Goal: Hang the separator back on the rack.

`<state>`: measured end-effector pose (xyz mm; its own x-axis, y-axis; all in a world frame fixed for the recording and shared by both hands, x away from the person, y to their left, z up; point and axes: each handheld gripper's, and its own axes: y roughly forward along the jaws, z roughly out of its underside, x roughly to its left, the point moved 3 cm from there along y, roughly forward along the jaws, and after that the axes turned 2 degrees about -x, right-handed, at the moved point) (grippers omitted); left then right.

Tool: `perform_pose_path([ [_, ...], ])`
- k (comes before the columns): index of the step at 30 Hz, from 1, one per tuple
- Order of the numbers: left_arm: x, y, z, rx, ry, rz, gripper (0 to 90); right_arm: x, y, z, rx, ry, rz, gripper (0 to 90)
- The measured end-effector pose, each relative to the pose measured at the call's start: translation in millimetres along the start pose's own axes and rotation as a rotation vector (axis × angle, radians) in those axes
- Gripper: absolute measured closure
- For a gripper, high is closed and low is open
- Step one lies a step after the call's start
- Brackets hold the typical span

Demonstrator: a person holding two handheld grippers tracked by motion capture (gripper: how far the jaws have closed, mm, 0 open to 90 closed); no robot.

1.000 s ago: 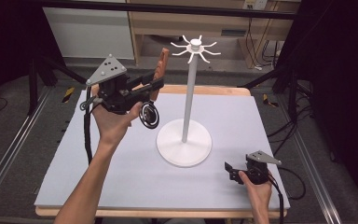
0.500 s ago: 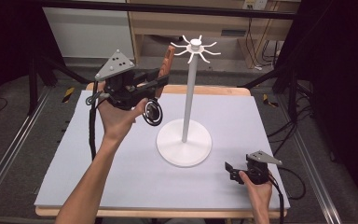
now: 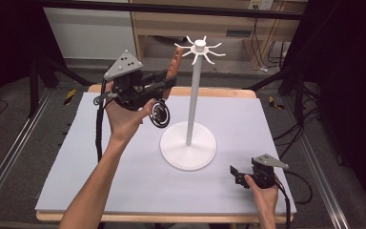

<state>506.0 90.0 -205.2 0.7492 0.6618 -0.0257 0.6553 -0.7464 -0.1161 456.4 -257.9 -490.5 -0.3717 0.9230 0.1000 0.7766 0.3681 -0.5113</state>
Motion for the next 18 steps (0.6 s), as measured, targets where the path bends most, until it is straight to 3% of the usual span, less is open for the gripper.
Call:
perform_pose_path([
  [18,2.0,10.2,-0.7,0.003,-0.010,0.023,67.4,0.1,-0.2,-0.1,-0.002,0.001,-0.002,5.6],
])
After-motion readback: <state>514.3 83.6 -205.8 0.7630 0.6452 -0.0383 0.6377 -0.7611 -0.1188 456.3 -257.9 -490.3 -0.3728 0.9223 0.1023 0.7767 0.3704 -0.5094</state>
